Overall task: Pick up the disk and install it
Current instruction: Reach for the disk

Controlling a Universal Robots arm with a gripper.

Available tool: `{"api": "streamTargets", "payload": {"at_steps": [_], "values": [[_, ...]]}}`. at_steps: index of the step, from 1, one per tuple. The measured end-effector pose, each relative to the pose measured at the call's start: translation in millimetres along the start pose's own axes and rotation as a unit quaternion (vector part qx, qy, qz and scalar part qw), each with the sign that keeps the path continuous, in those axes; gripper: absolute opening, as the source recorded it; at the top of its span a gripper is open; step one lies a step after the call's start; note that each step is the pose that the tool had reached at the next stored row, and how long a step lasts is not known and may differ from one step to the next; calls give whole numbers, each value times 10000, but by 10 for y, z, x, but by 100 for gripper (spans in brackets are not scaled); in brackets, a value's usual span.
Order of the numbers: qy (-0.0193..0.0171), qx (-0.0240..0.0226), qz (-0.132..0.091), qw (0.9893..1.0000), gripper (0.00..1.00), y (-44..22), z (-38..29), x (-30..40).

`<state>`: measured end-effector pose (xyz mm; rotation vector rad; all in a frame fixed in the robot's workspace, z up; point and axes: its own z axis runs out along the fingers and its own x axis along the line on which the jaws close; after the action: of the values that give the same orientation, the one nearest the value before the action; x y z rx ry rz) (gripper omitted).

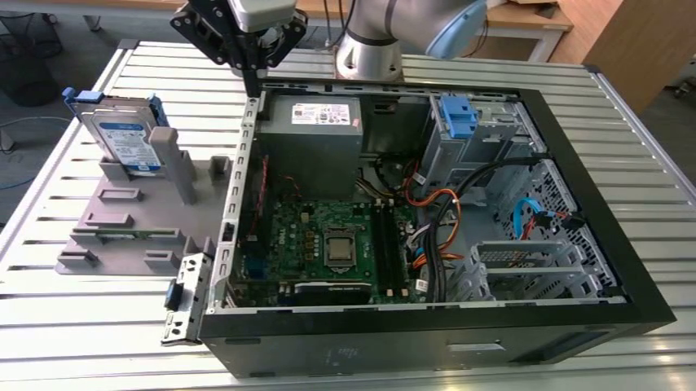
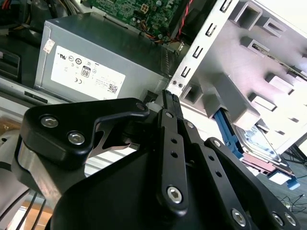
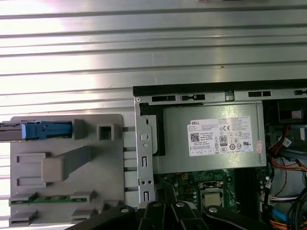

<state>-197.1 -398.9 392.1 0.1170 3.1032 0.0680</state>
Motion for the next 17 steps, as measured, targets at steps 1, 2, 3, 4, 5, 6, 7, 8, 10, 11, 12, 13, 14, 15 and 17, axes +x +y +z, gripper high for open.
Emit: {"api": "streamTargets", "payload": {"at_steps": [1, 2, 3, 4, 5, 6, 7, 8, 10, 11, 12, 13, 14, 15, 17], "values": [[0, 0, -1, 10000, 11, -1, 0, 10], [0, 0, -1, 10000, 11, -1, -1, 18], [0, 0, -1, 10000, 11, -1, 0, 21], [0, 0, -2, 10000, 11, -1, 0, 21], [0, 0, -2, 10000, 11, -2, -1, 23], [0, 0, -2, 10000, 11, -2, -1, 23], [0, 0, -2, 10000, 11, -2, -1, 23], [0, 0, -2, 10000, 11, -2, -1, 24], [0, 0, -1, 10000, 11, -2, 0, 29], [0, 0, -1, 10000, 11, -2, 0, 32], [0, 0, -1, 10000, 11, -1, 0, 34], [0, 0, -2, 10000, 11, -1, 0, 38], [0, 0, -1, 10000, 11, -1, 0, 41], [0, 0, -1, 10000, 11, -1, 0, 44], [0, 0, -2, 10000, 11, -2, 0, 49]]}}
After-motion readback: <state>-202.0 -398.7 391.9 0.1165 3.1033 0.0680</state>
